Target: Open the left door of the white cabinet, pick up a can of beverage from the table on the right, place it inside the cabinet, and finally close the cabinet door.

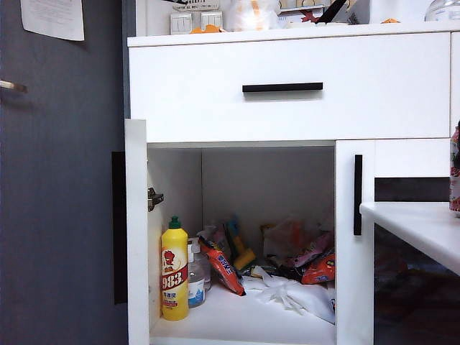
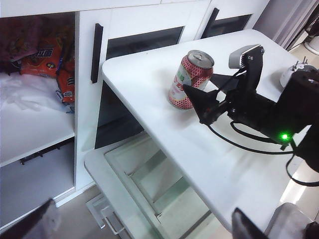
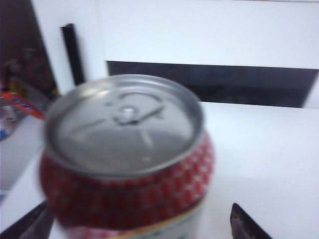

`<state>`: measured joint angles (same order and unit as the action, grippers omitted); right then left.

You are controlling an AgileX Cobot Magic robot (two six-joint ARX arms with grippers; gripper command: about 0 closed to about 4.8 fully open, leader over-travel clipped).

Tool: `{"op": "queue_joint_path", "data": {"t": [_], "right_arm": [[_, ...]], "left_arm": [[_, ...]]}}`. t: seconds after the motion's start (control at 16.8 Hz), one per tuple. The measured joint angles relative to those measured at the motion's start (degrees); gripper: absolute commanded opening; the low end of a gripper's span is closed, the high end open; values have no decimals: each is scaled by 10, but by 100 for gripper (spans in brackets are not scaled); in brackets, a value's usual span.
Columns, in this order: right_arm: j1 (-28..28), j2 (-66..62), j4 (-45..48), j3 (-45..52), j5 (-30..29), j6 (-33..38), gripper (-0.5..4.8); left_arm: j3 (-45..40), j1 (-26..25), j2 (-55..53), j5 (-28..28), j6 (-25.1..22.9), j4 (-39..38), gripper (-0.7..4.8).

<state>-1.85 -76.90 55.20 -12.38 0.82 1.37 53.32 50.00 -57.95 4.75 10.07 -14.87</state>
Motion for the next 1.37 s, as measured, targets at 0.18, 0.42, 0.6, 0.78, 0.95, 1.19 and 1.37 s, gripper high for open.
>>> {"op": "queue_joint_path", "data": {"t": [0.18,0.42,0.6,0.78,0.95,1.19,1.37], "right_arm": [[-1,-47,12,-24,3,-2,479],[-1,-59,17,-35,3,-2,435],[-1,-59,18,-35,2,1,250],[-1,-59,19,-35,-2,2,251],[8,-57,20,-35,-63,1,206],[92,-26,20,-60,-98,1,207],[155,-19,12,-104,-99,20,207]], "left_arm": [[0,0,0,0,0,-5,479],[0,0,0,-1,0,-14,479],[0,0,0,-2,0,-14,479],[0,0,0,-2,0,-15,479],[0,0,0,-3,0,-16,479],[0,0,1,-10,0,-43,479],[0,0,12,-11,0,-50,479]]}}
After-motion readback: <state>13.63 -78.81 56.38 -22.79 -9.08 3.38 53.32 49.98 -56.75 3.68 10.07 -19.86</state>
